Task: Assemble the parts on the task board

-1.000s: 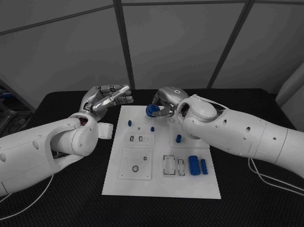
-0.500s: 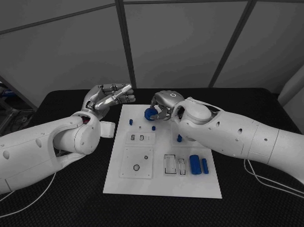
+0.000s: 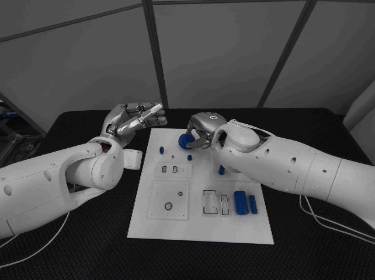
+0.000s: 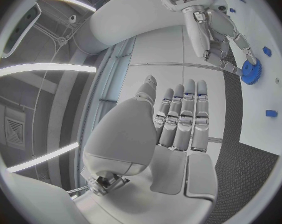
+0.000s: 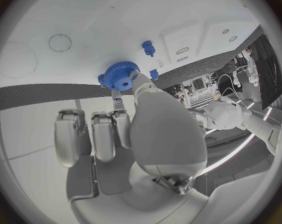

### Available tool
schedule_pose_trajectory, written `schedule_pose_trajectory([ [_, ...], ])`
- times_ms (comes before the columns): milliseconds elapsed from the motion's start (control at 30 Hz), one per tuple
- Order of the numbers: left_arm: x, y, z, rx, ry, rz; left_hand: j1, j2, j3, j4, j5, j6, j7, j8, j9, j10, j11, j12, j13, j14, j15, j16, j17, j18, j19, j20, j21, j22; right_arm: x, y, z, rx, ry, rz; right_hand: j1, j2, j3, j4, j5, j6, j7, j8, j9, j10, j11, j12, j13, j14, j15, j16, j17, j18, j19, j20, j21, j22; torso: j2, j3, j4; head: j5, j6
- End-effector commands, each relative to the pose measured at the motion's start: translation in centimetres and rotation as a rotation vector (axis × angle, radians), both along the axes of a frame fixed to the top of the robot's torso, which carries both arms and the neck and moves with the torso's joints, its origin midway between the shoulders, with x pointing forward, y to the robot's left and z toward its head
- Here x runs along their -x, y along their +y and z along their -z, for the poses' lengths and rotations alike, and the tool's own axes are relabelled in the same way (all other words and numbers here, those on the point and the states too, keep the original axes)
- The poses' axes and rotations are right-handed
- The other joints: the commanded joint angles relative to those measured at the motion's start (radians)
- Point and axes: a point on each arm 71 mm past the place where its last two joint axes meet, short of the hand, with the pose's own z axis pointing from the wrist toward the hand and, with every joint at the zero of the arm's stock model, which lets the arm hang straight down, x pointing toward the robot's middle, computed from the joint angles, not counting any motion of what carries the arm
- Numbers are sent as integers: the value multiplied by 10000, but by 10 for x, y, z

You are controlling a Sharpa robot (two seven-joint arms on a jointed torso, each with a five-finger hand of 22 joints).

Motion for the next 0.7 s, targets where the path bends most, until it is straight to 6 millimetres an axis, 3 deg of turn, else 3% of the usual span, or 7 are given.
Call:
schedule_pose_trajectory([
  [33,0,-1,-2,6,-103,109,23,114,13,-50,-63,28,20,-57,-15,-17,45,-41,-16,75,-1,-12,11,-304,23,-20,54,-9,0,3,0,48,50,-166,-172,-25,8,-22,-165,-340,88,-230,-67,85,131,-92,1111,891,142,-7,1927,-97,163,67,-29,1394,3,1,-14,19,8],
  [233,0,-1,-2,-2,-83,105,23,114,13,-50,-63,28,20,-57,-15,-17,45,-41,-16,75,-1,-12,11,-304,23,-20,54,-9,-1,3,2,98,348,-130,-433,-166,-23,70,-819,-947,153,-666,-61,-24,209,-231,980,887,226,-13,1917,-79,109,174,-57,1332,-2,0,-3,1,-6],
  [700,0,-1,-1,-25,-38,81,29,107,12,-65,-64,15,28,-65,-18,-39,54,-59,-20,69,3,-22,12,-306,19,-19,54,-11,-2,2,5,153,721,-104,-522,-246,-31,143,-916,-1045,175,-742,-51,-88,233,-312,903,886,249,-15,1917,-68,74,199,-75,1289,2,9,-6,2,5],
])
